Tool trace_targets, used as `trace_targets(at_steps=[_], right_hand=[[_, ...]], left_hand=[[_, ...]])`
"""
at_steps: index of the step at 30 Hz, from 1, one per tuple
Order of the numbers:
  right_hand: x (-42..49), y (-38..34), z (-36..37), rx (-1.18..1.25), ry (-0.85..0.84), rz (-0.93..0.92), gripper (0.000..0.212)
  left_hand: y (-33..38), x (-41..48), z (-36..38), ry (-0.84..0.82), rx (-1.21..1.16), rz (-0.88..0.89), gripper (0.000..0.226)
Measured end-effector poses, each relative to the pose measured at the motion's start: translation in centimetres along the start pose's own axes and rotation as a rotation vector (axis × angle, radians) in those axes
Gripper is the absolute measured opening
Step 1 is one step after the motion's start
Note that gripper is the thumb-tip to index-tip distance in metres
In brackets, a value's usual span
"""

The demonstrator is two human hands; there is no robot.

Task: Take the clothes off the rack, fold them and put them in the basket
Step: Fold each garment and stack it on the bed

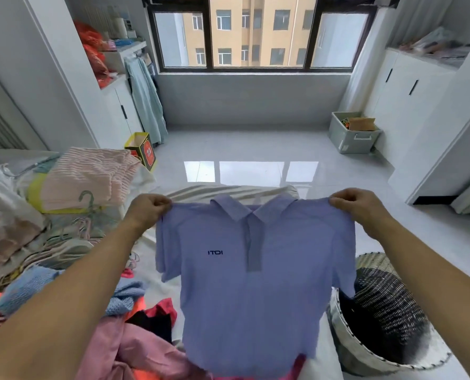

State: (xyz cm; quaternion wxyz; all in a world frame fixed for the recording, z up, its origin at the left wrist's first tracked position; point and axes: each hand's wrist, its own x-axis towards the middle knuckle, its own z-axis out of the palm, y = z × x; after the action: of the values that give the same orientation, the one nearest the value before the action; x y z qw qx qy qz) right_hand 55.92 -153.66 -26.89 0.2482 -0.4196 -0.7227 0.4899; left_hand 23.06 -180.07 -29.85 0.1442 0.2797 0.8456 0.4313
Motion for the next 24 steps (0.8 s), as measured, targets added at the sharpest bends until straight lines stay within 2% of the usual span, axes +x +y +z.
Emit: trace_targets(at_steps=[3, 5, 7, 10, 14, 17, 21, 24], right_hand=[[2.3, -2.5, -0.2, 0.022, 0.062, -0.103, 0.008], [3.4, -4.6, -1.1, 0.03, 0.075, -0.159, 0.013], [4.1, -6.2, -2.0, 0.073, 0.086, -0.199, 0.015], [4.2, -7.8, -2.9, 0.134, 0.077, -0.257, 0.02], [2.8, -6.7, -2.8, 0.17, 0.007, -0.246, 0.028], [1.1, -3.1, -2.0, 0.123, -0.052, -0.186, 0.03], [-2.2, 3.5, -0.6, 0.064, -0.182, -0.066, 0.018], [-4.8, 8.9, 0.6, -0.012, -0.281, 0.033, 0.013]], left_hand=[[2.6, 2.7, -0.3, 0.142, 0.076, 0.142, 0.021], [4.6, 4.2, -0.9, 0.222, -0.029, 0.222, 0.02], [6.2, 5.2, -1.8, 0.213, -0.213, 0.251, 0.018], [7.5, 5.7, -2.9, 0.163, -0.374, 0.252, 0.015], [6.9, 3.9, -3.3, 0.026, -0.415, 0.23, 0.024], [3.6, 2.1, -2.9, -0.096, -0.339, 0.175, 0.024], [-1.8, -1.4, -0.9, -0.224, -0.222, 0.049, 0.039], [-5.8, -4.6, 1.6, -0.354, -0.126, -0.016, 0.029]])
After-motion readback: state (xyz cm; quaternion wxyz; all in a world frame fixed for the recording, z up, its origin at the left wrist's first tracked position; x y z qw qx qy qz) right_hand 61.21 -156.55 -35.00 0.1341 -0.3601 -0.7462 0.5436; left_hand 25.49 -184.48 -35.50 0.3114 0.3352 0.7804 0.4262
